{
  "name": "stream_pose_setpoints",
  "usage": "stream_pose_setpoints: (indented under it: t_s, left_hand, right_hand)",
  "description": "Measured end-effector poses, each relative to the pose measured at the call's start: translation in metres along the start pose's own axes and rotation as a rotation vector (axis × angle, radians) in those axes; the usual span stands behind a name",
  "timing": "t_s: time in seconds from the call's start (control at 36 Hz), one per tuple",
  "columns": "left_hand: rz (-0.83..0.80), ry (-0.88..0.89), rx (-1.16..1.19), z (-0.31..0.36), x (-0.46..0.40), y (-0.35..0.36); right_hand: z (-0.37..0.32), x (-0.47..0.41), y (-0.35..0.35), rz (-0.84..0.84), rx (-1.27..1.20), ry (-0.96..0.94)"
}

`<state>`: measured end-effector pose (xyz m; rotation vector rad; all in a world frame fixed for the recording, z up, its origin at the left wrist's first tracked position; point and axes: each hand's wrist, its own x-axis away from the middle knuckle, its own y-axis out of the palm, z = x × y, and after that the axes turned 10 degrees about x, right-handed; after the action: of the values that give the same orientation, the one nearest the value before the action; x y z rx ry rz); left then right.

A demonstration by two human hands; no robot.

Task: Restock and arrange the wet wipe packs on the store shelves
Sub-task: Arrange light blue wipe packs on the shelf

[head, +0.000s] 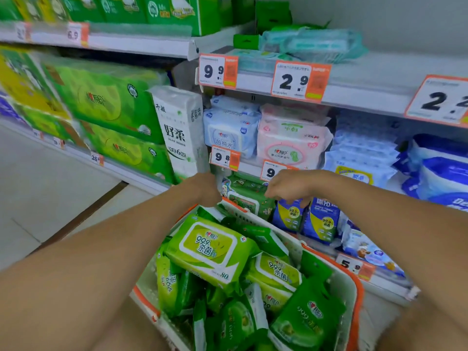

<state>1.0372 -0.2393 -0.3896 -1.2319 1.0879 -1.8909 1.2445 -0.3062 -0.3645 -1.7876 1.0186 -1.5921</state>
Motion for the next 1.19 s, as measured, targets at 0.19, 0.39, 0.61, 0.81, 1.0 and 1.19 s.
stream_pose_setpoints:
  t_s: [0.19,0.39,0.61,0.81,1.0,1.19]
  left_hand:
    - [0.131,0.086,0.14,-0.003,0.001,-0.019]
    - [0.789,0.357,0.688,0.044,0.048,-0.102]
    - [0.613,0.338,0.397,0.102,0.018,-0.228]
    - [0.22,0.134,0.025,0.118,-0.051,-0.255]
    - [-0.057,0.104,0.272,0.119,-0.082,-0.264]
    - [0.163,0.219,0.654,0.136,-0.078,-0.244]
  right_hand:
    - [0.004,0.002,-0.01,0.22,0.024,-0.144]
    - [-0.024,0.079,-0.071,0.917,-0.386,-0.44]
    - [0.023,0.064,-0.222,1.027,-0.133,0.064]
    - [0.06,0.015,-0.274,0.58,0.229,0.114]
    - [0.071,-0.009,-0.278,0.344,0.403,0.06]
    - [0.107,0.006,-0.254,0.628,0.409,0.03]
